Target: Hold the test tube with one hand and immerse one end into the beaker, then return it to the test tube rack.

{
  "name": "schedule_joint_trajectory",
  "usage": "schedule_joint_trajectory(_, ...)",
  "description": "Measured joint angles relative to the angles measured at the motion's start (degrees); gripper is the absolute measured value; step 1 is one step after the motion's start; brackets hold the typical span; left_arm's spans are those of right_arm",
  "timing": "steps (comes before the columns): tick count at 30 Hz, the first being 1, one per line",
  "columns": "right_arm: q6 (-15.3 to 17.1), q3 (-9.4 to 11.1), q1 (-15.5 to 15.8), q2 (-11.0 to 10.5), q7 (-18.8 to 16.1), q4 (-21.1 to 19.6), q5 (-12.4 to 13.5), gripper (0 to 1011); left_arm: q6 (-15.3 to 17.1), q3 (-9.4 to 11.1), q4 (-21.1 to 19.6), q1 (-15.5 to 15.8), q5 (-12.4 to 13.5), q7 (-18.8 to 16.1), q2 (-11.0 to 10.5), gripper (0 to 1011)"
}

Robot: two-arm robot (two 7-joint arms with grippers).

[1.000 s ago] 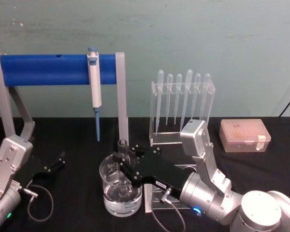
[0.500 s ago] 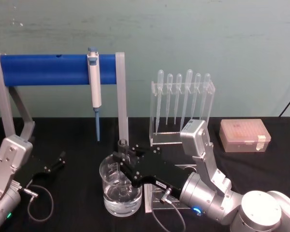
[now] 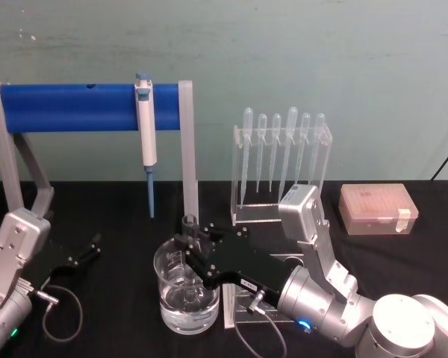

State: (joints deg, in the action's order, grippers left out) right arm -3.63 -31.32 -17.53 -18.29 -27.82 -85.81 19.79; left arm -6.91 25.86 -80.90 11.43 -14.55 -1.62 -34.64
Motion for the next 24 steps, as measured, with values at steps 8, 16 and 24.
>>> schedule_joint_trajectory(8, 0.00, 0.00, 0.00, 0.00, -0.01, 0.00, 0.00, 224, 0.00, 0.00, 0.00, 0.00, 0.00, 0.00, 0.00, 1000)
schedule_joint_trajectory(16, 0.00, 0.00, 0.00, 0.00, 0.00, 0.00, 0.00, 224, 0.00, 0.00, 0.00, 0.00, 0.00, 0.00, 0.00, 1000)
schedule_joint_trajectory(24, 0.00, 0.00, 0.00, 0.00, 0.00, 0.01, 0.00, 224, 0.00, 0.00, 0.00, 0.00, 0.00, 0.00, 0.00, 1000)
